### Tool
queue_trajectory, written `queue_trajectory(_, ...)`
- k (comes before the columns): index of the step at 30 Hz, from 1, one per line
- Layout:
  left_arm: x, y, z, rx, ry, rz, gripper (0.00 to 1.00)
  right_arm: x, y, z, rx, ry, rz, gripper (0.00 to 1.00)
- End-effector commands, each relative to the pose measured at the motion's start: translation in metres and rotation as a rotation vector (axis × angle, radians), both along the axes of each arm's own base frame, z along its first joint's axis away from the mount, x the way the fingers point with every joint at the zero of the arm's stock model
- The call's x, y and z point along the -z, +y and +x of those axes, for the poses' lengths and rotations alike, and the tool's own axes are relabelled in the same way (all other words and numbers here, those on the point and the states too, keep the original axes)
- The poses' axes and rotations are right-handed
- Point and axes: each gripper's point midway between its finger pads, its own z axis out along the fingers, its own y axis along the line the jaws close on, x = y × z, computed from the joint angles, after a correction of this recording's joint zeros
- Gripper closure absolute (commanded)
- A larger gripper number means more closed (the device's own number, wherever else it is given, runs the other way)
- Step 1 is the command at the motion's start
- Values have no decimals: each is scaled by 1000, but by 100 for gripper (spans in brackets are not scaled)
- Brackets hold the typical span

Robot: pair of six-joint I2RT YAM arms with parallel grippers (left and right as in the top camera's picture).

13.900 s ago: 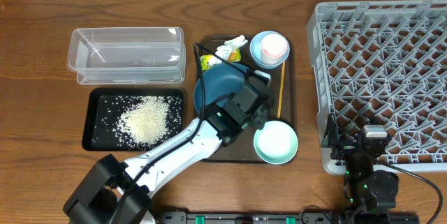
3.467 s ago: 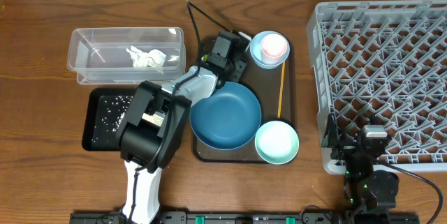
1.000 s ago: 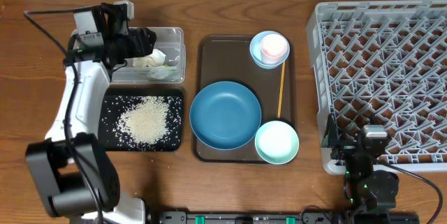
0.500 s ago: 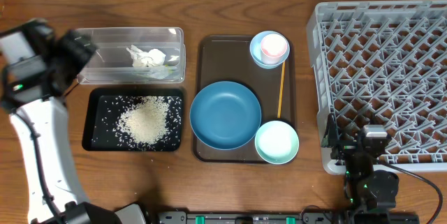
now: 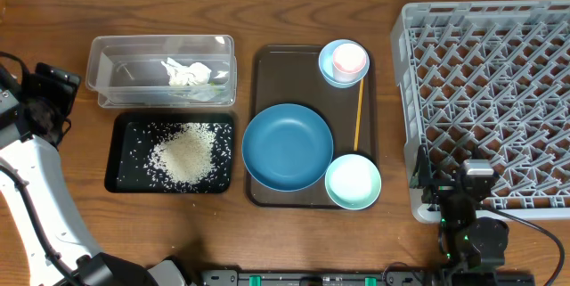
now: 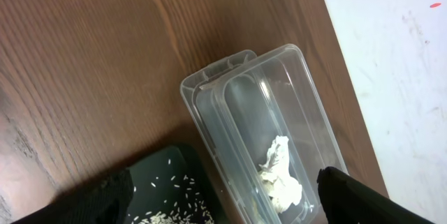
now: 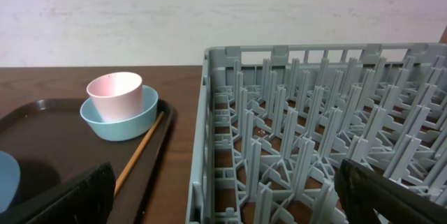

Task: Sort waste into correct bins and load items into the dishwasher rack
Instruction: 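Reach the right gripper toward the mint bowl on the brown tray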

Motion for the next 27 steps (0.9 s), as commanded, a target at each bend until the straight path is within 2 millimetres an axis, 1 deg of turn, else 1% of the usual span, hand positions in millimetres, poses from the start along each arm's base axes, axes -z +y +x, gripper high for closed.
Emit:
queue_trajectory(1, 3, 3, -2, -15, 12, 1, 7, 0, 1, 0, -3, -4, 10, 1)
queue_trajectory(3, 3, 3, -2, -15, 11, 0, 7, -12, 5, 1, -19, -48, 71, 1)
queue_trajectory(4, 3, 3, -2, -15, 11, 1, 7, -19, 10, 0, -49, -74, 129, 1)
queue_trajectory(5, 3, 3, -2, -15, 12, 1, 7, -28, 20, -1, -106, -101, 218, 1)
queue_trajectory(6, 3, 3, -2, -15, 12, 1, 7, -37, 35, -4, -198, -111, 342, 1)
queue_trajectory(7, 3, 3, -2, -15, 12, 1, 7, -44, 55, -10, -324, -92, 497, 1)
queue_trajectory(8, 3, 3, -2, -15, 12, 1, 7, -47, 76, -20, -456, -33, 638, 1)
queue_trajectory(9, 3, 3, -2, -15, 12, 1, 7, -45, 95, -31, -572, 54, 749, 1)
queue_trajectory(10, 3, 3, -2, -15, 11, 1, 7, -42, 110, -42, -660, 142, 825, 1)
queue_trajectory(12, 3, 3, -2, -15, 12, 1, 7, -44, 112, -44, -659, 217, 1013, 1)
queue_trajectory(14, 3, 3, -2, -15, 12, 1, 6, -49, 109, -42, -639, 237, 1126, 1)
queue_trajectory(15, 3, 3, -2, -15, 12, 1, 7, -57, 109, -44, -661, 208, 1126, 1)
queue_trajectory(18, 3, 3, -2, -15, 12, 1, 7, -92, 112, -56, -767, 79, 1062, 1)
queue_trajectory(21, 3, 3, -2, -15, 11, 1, 6, -111, 110, -58, -756, 57, 1010, 1)
queue_trajectory(24, 3, 3, -2, -15, 11, 1, 6, -113, 109, -53, -673, 135, 899, 1)
queue_trajectory(27, 3, 3, -2, -15, 12, 1, 6, -109, 106, -46, -568, 287, 729, 1)
